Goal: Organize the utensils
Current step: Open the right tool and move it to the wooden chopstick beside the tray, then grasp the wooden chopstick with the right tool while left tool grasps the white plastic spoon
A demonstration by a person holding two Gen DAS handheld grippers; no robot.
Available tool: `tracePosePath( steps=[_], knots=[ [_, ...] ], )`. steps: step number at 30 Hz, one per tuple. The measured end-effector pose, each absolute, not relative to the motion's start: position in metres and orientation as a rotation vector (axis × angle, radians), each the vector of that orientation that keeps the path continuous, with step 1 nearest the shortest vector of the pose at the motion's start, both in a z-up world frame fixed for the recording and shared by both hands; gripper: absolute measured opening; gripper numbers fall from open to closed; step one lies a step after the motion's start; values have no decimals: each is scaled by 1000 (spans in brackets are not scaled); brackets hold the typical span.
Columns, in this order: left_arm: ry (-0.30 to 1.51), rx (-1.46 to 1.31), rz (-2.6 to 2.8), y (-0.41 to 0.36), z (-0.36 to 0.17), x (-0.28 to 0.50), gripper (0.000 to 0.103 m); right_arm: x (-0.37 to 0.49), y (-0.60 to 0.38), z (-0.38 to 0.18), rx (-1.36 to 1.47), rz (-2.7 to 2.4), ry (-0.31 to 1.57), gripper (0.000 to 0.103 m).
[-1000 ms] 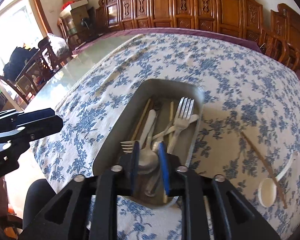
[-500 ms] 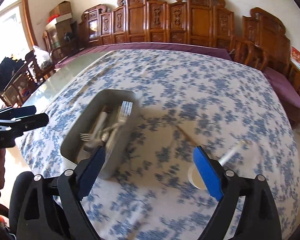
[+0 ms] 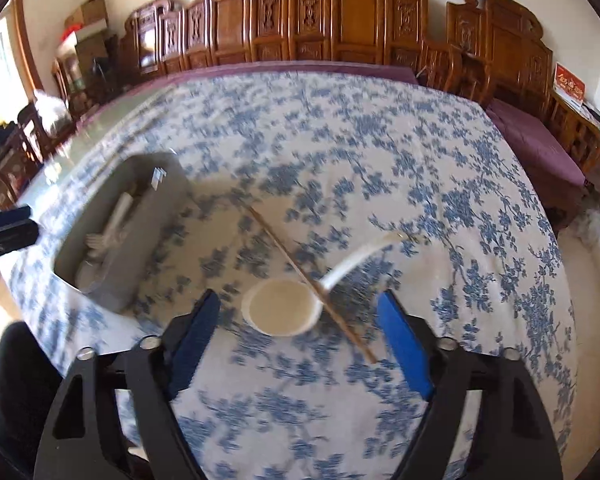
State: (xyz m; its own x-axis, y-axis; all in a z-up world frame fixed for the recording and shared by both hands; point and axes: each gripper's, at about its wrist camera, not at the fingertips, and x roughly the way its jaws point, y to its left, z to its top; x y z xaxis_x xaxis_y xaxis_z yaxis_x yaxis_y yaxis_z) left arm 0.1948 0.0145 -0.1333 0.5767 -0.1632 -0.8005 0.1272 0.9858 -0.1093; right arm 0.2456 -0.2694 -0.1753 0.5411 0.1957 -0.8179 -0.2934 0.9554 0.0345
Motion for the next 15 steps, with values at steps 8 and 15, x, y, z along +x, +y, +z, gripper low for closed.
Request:
tracePosePath(
  steps=[8, 15],
  knots=[
    [963, -4, -204, -14, -141, 196, 92, 269, -282, -215, -188, 345, 1076, 44],
    [985, 5, -208, -32, -147, 204, 92, 277, -280, -233, -269, 416, 1128, 29]
  ],
)
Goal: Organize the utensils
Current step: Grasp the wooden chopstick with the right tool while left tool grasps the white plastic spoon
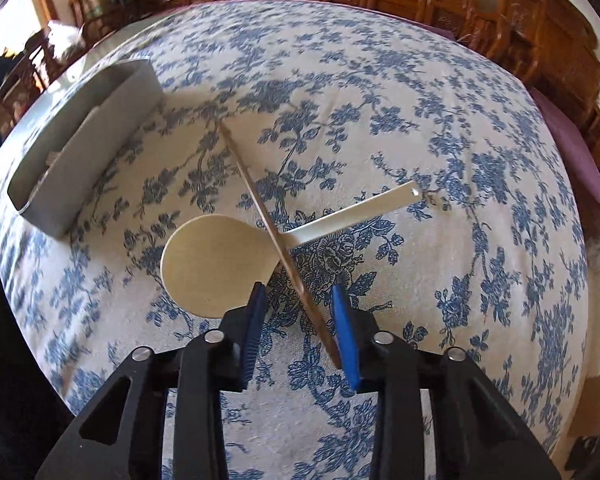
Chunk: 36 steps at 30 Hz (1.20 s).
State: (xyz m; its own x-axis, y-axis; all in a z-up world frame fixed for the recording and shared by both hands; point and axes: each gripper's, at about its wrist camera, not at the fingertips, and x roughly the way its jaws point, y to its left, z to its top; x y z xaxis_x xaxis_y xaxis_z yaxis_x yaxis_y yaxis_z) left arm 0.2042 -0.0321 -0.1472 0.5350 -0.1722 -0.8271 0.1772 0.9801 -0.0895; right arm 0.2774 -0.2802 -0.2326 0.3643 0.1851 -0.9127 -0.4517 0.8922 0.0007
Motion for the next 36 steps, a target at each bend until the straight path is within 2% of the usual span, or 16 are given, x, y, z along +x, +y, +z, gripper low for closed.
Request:
tracePosePath(
  steps=[2, 4, 16, 26, 28, 30, 34, 36],
  knots=[
    [992, 17, -215, -41, -150, 208, 92, 278, -280, -234, -285, 435, 1132, 13],
    [1000, 28, -222, -49, -152, 212, 92, 277, -281, -232, -276, 463, 1123, 7],
    [1044, 67, -277, -107, -174, 252, 92, 261, -313, -186, -136, 521, 1003, 6],
    [1095, 120, -315, -154, -202, 281, 92, 266, -354, -188, -92, 460, 995, 6],
    [1107, 116, -330, -160, -206, 285, 87, 268, -358, -192, -87, 454, 996, 6],
    [1121, 117, -339, -164, -209, 287, 76, 269, -362, -194, -79, 453, 999, 6],
    [1145, 106, -368, -173, -216, 290, 60, 272, -364, -198, -67, 457, 1007, 6],
    [1160, 99, -379, -175, -219, 291, 47, 273, -365, -199, -61, 459, 1011, 6]
  ],
)
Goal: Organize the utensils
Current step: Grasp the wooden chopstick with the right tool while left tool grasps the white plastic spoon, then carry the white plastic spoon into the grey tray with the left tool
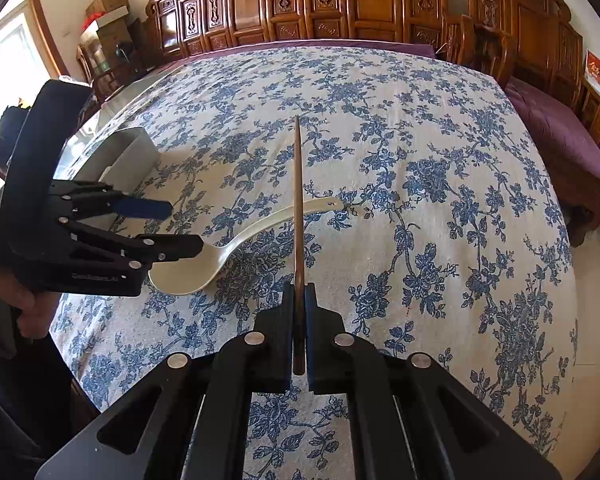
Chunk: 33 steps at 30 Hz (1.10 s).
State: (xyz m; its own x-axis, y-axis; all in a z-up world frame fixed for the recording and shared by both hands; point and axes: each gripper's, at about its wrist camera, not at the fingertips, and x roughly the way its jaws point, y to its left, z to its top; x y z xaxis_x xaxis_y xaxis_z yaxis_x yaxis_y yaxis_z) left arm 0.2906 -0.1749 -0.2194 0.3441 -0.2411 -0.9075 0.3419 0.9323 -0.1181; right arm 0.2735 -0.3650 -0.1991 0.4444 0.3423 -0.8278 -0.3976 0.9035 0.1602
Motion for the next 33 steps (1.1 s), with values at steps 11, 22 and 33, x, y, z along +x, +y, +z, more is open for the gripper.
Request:
tracePosePath(
  steps=[11, 22, 33],
  knots=[
    [1202, 19, -394, -167, -226, 278, 4, 260, -362, -189, -60, 460, 1020, 6],
    [1080, 10, -350, -119, -172, 248, 3, 233, -336, -153, -82, 436, 955, 6],
    [993, -17, -278, -46, -135, 217, 3, 209, -285, -123, -86, 457, 884, 6]
  ],
)
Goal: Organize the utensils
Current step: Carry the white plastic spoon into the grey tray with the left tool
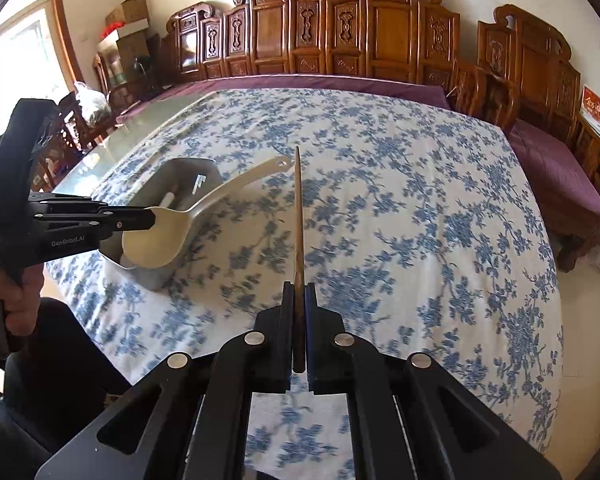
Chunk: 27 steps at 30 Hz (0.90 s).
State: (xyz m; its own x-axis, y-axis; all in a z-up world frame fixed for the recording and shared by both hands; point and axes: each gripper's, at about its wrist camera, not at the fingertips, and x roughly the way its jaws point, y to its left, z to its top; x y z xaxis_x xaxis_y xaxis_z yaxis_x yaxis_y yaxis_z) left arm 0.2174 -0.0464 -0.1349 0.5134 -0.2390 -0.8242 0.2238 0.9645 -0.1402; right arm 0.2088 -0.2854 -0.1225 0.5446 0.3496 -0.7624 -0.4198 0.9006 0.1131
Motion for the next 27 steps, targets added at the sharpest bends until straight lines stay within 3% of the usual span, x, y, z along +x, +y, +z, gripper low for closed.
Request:
tracePosePath(
  steps=[14, 27],
  knots=[
    [978, -81, -138, 35, -135, 211, 3, 201, -236, -107, -96, 489, 847, 6],
    [1017, -95, -1, 61, -161, 228, 3, 200, -223, -116, -86, 515, 870, 6]
  ],
)
